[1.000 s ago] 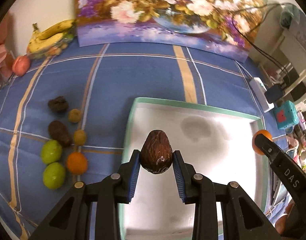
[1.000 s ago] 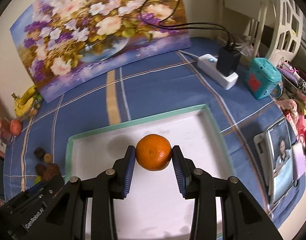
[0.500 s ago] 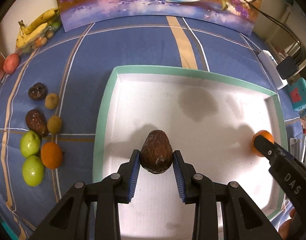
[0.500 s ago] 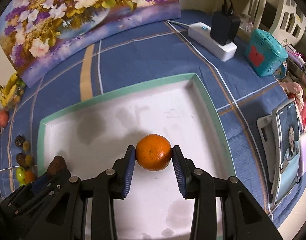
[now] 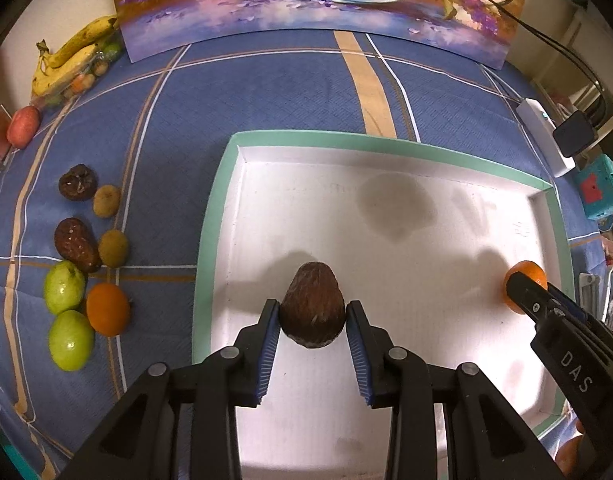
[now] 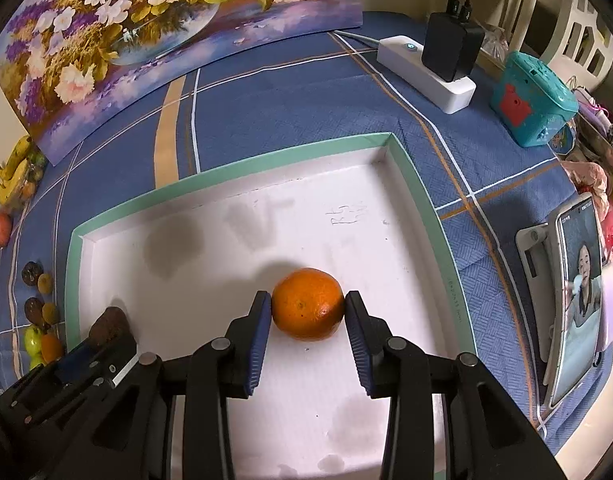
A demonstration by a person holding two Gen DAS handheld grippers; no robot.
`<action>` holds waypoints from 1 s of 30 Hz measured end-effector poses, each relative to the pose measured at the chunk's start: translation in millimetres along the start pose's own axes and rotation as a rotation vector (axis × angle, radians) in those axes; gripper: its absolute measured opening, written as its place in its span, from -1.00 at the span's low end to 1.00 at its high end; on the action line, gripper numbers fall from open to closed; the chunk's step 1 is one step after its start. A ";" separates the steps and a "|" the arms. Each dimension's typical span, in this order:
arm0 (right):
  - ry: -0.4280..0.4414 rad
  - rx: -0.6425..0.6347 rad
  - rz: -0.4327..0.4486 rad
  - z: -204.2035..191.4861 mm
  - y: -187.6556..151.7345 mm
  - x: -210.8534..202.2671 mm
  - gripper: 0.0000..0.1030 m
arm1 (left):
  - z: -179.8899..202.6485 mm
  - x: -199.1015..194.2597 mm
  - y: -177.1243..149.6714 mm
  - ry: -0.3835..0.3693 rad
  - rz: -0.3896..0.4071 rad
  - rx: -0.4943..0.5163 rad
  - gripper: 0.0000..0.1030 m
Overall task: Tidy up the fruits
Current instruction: 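Carry the avocado with the left tool into the white tray while the right tool places the orange there, then open both tools and move them back toward the fruit row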
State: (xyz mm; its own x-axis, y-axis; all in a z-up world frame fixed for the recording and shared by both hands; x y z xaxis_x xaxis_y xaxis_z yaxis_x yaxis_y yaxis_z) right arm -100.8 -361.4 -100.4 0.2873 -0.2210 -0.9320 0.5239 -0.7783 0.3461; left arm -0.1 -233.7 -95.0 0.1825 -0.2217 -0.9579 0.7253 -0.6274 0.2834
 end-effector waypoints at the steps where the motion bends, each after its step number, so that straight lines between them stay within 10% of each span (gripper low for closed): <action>1: -0.006 -0.005 0.002 -0.3 0.0 -1.1 -0.24 | 0.2 -1.7 0.2 -0.002 0.003 0.001 -0.24; 17: -0.026 -0.051 0.130 -10.3 6.2 -51.7 -0.23 | -31.4 -45.9 6.6 -0.040 0.093 -0.081 -0.11; 30: -0.005 -0.110 0.169 -36.9 -1.5 -71.3 -0.24 | -124.6 -73.9 4.6 0.113 0.163 -0.253 0.24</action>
State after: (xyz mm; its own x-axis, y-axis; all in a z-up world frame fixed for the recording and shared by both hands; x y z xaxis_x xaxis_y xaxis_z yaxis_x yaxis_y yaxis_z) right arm -92.5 -322.8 -30.5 0.3752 -0.3462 -0.8599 0.5529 -0.6610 0.5073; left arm 72.5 -127.2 -28.7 0.3725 -0.2111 -0.9037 0.8198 -0.3815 0.4270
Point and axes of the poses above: each gripper's, at about its wrist camera, not at the fingertips, and x roughly the way its jaws point, z to its right, y to its top, the point moved 4 cm from there along x, roughly the way its jaws point, and after that the axes turned 4 degrees about x, right-handed, at the moved point
